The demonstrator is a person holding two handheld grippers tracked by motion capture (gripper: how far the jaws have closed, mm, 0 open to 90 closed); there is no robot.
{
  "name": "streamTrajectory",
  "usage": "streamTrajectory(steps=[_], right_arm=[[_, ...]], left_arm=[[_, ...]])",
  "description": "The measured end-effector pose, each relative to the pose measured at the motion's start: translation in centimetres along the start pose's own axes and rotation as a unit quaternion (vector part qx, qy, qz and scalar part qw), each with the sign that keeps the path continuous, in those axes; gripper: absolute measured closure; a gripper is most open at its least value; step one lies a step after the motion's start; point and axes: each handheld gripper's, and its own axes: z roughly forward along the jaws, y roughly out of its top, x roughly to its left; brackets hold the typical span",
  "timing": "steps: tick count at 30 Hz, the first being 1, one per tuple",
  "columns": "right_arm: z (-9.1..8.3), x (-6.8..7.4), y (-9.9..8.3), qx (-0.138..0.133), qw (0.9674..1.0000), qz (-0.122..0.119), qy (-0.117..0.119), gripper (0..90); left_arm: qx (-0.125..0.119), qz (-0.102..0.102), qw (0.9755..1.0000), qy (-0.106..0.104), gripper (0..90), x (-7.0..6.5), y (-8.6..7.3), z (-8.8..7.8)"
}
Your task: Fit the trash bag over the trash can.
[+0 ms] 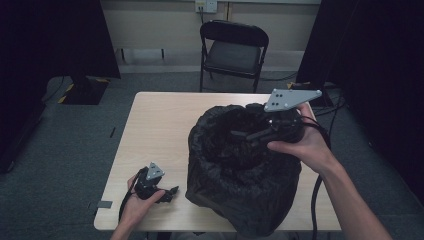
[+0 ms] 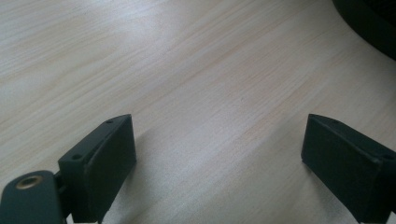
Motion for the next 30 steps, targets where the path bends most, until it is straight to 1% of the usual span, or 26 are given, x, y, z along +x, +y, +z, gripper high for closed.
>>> streamTrajectory(steps=[1, 4, 5, 9, 15, 19, 22, 24, 27, 30], right_arm=[[-0.3, 0.0, -0.1, -0.003, 1.0, -0.001, -0.001, 16.5], [-1.2, -0.2, -0.4, -0.016, 0.9996, 0.002, -0.022, 15.9], [-1.5, -0.3, -0.6, -0.018, 0.9995, 0.004, -0.025, 16.0], [-2.9, -0.6, -1.5, -0.03, 0.9983, 0.022, -0.044, 16.4], [-4.2, -0.9, -3.8, -0.025, 0.9968, 0.035, -0.068, 16.2], [-5.1, -1.4, -5.3, -0.039, 0.9936, 0.05, -0.094, 16.1], [-5.7, -1.4, -6.4, -0.048, 0.9908, 0.061, -0.111, 17.0], [-6.1, -1.3, -7.1, -0.059, 0.9895, 0.068, -0.113, 17.0], [-6.6, -1.3, -8.0, -0.066, 0.9881, 0.076, -0.117, 17.0], [-7.3, -1.2, -8.8, -0.072, 0.9859, 0.085, -0.125, 17.0]], left_arm=[[0.0, 0.002, 1.0, 0.0, 9.7, 0.0, 0.0, 0.0], [-0.001, -0.001, 1.0, 0.0, 9.7, 0.0, 0.0, 0.0], [0.0, 0.0, 1.0, 0.001, 9.6, 0.0, 0.0, 0.0], [0.0, 0.0, 1.0, 0.002, 9.6, 0.0, 0.0, 0.0], [0.0, 0.0, 1.0, 0.002, 9.6, 0.0, 0.0, 0.0], [-0.001, 0.0, 1.0, 0.002, 9.6, 0.0, 0.0, 0.0], [-0.001, -0.001, 1.0, 0.002, 9.6, 0.0, 0.0, 0.0], [0.0, -0.001, 1.0, 0.002, 9.6, 0.0, 0.0, 0.0], [0.0, 0.0, 1.0, 0.002, 9.6, 0.0, 0.0, 0.0], [-0.001, -0.001, 1.0, 0.002, 9.6, 0.0, 0.0, 0.0]])
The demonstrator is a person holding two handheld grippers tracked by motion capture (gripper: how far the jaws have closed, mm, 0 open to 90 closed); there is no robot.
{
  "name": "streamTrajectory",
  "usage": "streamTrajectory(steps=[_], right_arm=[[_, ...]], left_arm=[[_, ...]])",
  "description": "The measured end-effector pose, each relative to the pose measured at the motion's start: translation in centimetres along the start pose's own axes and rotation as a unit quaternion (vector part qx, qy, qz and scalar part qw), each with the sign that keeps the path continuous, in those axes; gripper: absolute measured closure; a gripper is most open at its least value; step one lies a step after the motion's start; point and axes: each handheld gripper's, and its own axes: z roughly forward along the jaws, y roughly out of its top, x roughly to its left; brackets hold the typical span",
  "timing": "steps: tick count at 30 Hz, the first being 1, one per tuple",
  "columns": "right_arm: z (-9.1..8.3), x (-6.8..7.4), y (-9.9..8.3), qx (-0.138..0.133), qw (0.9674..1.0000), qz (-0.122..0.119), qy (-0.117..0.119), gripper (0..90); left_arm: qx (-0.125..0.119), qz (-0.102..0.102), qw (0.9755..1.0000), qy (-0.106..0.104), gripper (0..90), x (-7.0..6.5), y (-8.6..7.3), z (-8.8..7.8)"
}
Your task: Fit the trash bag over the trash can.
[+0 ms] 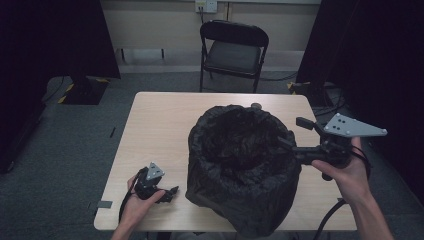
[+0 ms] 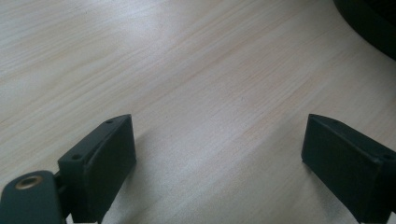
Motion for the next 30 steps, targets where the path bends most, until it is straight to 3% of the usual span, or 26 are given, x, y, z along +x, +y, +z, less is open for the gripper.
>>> streamTrajectory(steps=[13, 16, 23, 26, 30], right_arm=[[-3.4, -1.5, -2.5, -0.003, 0.9987, 0.006, -0.051, 17.0], [-3.9, -1.9, -3.5, -0.004, 0.9982, 0.019, -0.057, 17.3], [-3.8, -2.7, -6.4, -0.003, 0.9956, 0.048, -0.081, 17.5], [-3.1, -2.6, -7.9, 0.014, 0.9946, 0.047, -0.092, 17.1], [-2.3, -2.5, -9.7, 0.029, 0.9939, 0.057, -0.09, 16.8]], left_arm=[[0.0, 0.0, 1.0, 0.0, 9.5, 0.0, 0.0, 0.0], [0.0, 0.0, 1.0, 0.0, 9.5, 0.0, 0.0, 0.0], [0.0, 0.0, 1.0, 0.0, 9.6, 0.0, 0.0, 0.0], [0.0, 0.0, 1.0, 0.0, 9.6, 0.0, 0.0, 0.0], [0.0, 0.0, 1.0, 0.0, 9.6, 0.0, 0.0, 0.0]])
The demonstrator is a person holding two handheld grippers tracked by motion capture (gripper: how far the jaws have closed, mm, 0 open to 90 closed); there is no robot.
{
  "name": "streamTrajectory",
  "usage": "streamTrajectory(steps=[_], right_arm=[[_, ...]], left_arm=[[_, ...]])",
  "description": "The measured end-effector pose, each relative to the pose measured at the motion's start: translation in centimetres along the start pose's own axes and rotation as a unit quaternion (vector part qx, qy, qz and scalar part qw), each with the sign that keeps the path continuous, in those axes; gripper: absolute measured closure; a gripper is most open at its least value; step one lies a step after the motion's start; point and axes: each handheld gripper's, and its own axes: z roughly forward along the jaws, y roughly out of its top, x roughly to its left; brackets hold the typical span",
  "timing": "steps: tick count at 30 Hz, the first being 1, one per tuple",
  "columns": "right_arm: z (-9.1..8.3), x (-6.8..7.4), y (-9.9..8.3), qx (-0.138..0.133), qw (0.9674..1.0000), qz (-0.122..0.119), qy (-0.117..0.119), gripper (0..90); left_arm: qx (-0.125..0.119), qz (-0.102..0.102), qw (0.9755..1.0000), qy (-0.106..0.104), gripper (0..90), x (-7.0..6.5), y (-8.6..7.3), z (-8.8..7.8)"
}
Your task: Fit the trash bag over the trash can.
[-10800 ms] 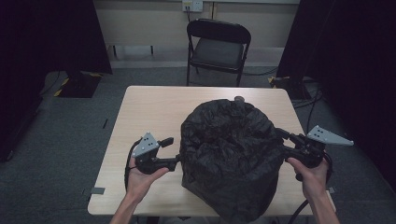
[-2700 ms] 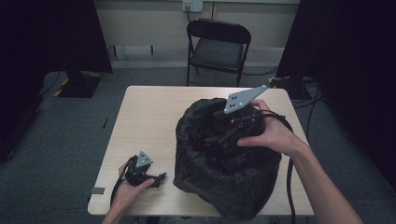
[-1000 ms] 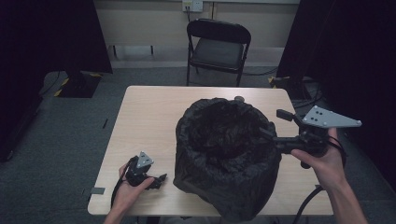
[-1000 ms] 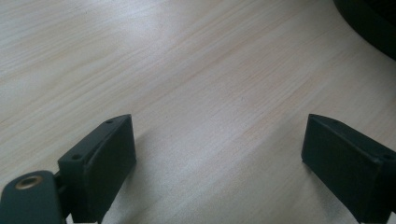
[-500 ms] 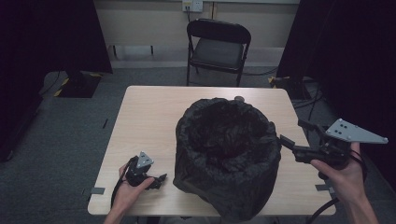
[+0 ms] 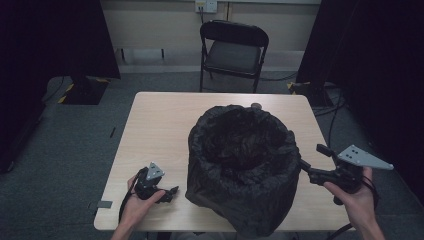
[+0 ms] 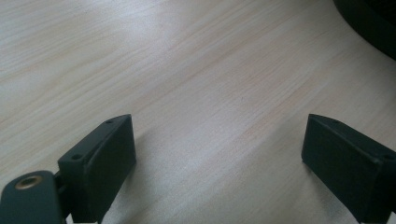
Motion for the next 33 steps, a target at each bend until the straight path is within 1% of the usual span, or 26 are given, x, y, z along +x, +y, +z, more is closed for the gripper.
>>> streamTrajectory(steps=[6, 10, 17, 19, 23, 28, 33], right_arm=[[0.2, -0.4, -1.8, 0.004, 0.9997, 0.022, -0.01, 16.8], [0.4, -0.8, -3.0, 0.015, 0.9993, 0.022, -0.024, 16.8], [1.2, -1.2, -4.9, 0.033, 0.9984, 0.03, -0.036, 16.8], [1.5, -1.3, -5.5, 0.037, 0.998, 0.03, -0.041, 16.7], [2.0, -1.8, -6.4, 0.044, 0.9967, 0.04, -0.055, 15.8], [2.5, -2.3, -7.4, 0.052, 0.9954, 0.049, -0.064, 15.8], [2.8, -3.0, -8.6, 0.067, 0.9933, 0.055, -0.076, 16.6]], left_arm=[[0.0, 0.001, 1.0, 0.0, 9.5, 0.0, 0.0, 0.0], [0.0, 0.0, 1.0, 0.0, 9.5, 0.0, 0.0, 0.0], [0.0, -0.002, 1.0, 0.001, 9.5, 0.0, 0.0, 0.0], [0.0, -0.002, 1.0, 0.001, 9.5, 0.0, 0.0, 0.0], [0.0, -0.002, 1.0, 0.001, 9.5, 0.0, 0.0, 0.0], [0.0, -0.002, 1.0, 0.002, 9.5, -0.1, 0.0, 0.0], [0.0, -0.002, 1.0, 0.002, 9.5, -0.1, 0.0, 0.0]])
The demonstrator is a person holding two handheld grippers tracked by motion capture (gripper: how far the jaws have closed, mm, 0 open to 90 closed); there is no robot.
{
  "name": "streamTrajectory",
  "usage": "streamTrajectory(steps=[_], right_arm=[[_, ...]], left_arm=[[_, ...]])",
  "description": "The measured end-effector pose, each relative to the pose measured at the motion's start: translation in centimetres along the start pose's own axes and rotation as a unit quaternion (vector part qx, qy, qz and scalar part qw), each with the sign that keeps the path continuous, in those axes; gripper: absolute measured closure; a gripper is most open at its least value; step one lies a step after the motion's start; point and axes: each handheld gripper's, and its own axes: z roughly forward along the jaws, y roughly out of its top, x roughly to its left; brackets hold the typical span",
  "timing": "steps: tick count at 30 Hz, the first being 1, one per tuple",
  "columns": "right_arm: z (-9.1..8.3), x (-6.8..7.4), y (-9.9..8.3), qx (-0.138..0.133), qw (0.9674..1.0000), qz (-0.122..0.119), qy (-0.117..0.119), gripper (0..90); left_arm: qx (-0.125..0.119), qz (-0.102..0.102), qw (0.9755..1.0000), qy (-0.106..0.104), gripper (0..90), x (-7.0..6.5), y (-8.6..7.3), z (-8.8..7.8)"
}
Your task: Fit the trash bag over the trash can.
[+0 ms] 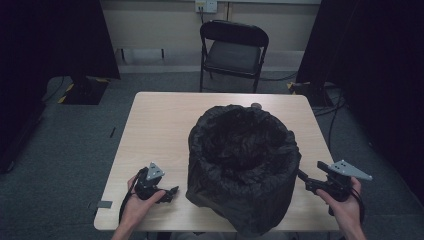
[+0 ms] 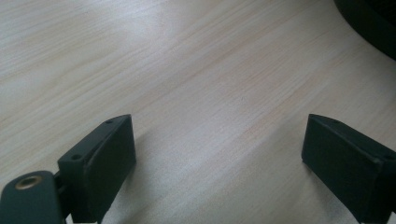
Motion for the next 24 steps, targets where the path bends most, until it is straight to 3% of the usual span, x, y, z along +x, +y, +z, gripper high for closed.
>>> streamTrajectory(steps=[12, 24], right_arm=[[3.0, -2.2, -2.1, 0.063, 0.9971, 0.015, -0.041, 16.5], [5.3, -2.6, -3.0, 0.109, 0.9915, 0.03, -0.064, 15.2]], left_arm=[[0.0, 0.0, 1.0, 0.0, 9.5, 0.0, 0.0, 0.0], [0.004, -0.003, 1.0, 0.005, 6.5, 0.1, 0.1, 0.1]])
